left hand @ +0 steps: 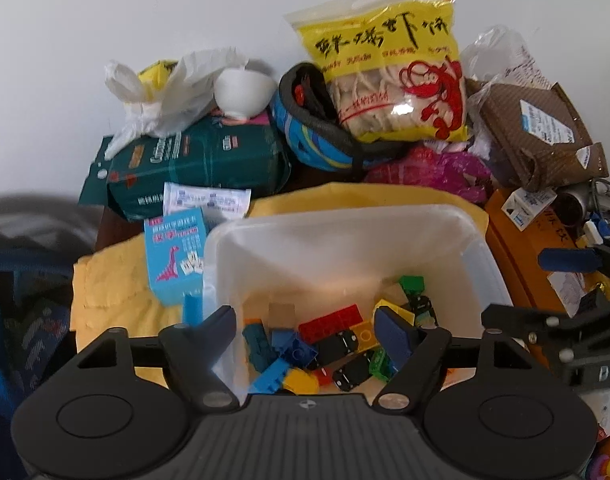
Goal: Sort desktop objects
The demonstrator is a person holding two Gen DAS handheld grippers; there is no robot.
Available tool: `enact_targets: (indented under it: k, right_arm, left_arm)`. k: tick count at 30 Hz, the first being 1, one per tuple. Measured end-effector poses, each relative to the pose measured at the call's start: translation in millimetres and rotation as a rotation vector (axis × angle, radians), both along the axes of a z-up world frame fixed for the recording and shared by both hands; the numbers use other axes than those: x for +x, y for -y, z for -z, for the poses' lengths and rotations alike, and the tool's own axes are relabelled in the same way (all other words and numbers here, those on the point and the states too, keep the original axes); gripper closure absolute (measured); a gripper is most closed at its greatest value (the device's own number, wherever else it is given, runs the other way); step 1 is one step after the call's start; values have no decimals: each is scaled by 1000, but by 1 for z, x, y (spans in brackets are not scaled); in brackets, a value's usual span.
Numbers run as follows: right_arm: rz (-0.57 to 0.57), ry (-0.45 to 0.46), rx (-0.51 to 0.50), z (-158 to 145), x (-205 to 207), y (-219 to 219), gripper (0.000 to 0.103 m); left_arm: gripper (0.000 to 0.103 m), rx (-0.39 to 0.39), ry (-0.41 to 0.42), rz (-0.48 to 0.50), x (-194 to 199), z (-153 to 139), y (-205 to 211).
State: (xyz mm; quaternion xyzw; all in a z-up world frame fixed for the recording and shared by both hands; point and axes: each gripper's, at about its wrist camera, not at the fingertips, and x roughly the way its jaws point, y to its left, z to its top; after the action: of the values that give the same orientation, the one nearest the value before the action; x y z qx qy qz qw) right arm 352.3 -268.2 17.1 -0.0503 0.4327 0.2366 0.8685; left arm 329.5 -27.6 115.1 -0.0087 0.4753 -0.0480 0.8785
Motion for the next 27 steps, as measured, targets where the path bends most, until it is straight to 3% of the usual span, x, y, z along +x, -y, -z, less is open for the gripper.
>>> enact_targets:
  k: [27]
  right_arm:
    - [8,-72,-58,13,-15,-4,1]
  left_arm:
    - [17,29,-65,-27,1,15,6]
